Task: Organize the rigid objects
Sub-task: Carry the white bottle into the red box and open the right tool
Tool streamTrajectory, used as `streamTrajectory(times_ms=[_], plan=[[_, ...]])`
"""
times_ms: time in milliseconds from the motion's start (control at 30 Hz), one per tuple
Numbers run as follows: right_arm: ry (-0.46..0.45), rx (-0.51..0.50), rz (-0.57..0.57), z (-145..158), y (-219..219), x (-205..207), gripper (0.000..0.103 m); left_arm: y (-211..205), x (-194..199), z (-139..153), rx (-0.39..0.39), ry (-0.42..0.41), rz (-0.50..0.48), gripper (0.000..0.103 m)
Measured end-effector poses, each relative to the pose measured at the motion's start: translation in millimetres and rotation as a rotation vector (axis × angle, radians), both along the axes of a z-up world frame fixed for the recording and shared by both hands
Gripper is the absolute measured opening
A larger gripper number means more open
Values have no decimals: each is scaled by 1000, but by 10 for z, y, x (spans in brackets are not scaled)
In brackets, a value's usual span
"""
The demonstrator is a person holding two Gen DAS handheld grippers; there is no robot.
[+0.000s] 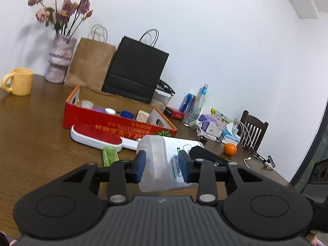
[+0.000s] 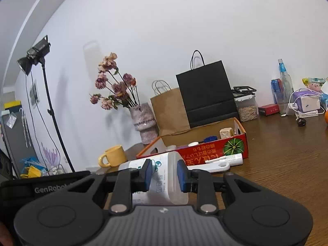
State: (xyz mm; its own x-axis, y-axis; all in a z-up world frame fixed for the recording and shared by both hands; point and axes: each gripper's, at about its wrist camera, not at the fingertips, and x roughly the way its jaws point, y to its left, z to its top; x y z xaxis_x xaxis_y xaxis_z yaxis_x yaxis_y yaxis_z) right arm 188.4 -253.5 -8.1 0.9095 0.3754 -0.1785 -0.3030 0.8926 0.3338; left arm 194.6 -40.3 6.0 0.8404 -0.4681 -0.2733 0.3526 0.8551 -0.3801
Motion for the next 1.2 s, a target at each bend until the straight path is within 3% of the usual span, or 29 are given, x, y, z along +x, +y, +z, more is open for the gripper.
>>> streamTrajectory(times_ms=[167,367,533,700,800,900,1033,1200], plan=[[-8,4,-9,52,-6,14,26,4,82,49,-16,-1,-1,35],[3,16,-17,159,-42,451,26,-38,517,175,-14,-9,-3,35],[-13,3,-7,472,-70,1182,25,-102,1238,452,-19,-36,12,35],[24,39,-1,694,-122,2058,24,-120,2052,609,3,2,-15,35],[97,70,8,671,-173,2591,23,-86,2590,567,5,80,-33,35],[227,92,16,540,-207,3156,23,-56,3137,393,12,226,-51,35],[425,121,23,197,-200,3781,23,-28,3706,72,38,384,-29,35],[592,120,-8,-219,-144,4252,23,-22,4267,-319,58,557,-9,35]])
